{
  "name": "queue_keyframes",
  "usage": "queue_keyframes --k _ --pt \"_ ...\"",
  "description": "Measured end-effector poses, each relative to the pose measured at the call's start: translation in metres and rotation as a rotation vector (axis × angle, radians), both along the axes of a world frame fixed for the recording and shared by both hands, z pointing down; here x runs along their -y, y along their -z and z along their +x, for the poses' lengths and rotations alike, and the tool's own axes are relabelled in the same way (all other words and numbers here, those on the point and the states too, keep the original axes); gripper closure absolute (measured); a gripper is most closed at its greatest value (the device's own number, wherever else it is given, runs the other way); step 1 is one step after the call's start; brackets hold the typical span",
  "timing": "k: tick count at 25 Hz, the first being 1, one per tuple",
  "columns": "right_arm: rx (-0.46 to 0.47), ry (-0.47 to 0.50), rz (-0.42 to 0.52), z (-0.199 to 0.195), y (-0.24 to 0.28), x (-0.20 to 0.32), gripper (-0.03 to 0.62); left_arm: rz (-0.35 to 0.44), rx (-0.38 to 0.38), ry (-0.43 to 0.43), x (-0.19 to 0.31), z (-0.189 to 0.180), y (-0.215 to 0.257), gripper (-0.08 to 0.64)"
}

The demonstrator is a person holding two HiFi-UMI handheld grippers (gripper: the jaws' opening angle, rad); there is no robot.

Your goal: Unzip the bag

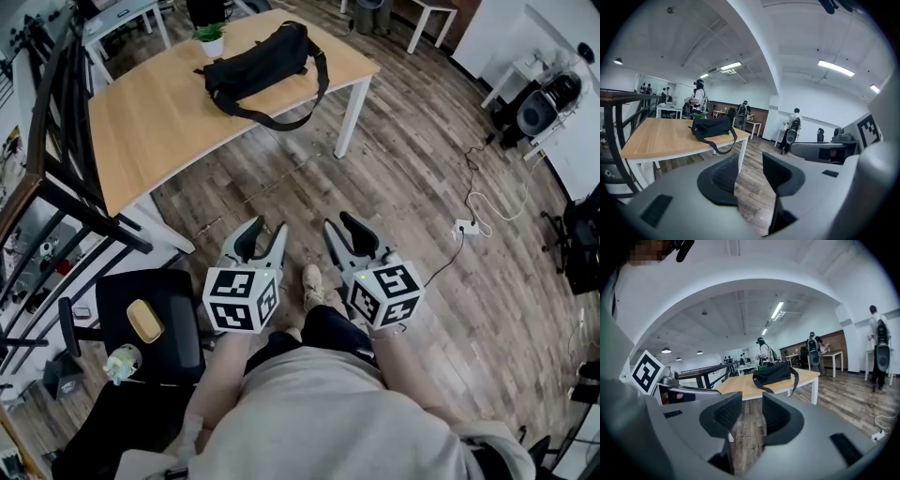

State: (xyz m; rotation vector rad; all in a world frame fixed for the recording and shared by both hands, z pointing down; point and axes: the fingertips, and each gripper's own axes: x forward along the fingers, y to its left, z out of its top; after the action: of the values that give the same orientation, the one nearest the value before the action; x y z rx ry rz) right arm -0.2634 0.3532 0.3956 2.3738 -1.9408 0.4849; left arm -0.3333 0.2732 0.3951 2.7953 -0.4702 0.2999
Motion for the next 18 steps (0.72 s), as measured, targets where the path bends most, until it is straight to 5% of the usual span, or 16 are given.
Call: queue_keyframes --k 18 --pt "-0.012 0.103 0.026 0.165 0.007 0.131 0.436 -0.016 -0.014 0.121 0.129 0.15 0.011 0.4"
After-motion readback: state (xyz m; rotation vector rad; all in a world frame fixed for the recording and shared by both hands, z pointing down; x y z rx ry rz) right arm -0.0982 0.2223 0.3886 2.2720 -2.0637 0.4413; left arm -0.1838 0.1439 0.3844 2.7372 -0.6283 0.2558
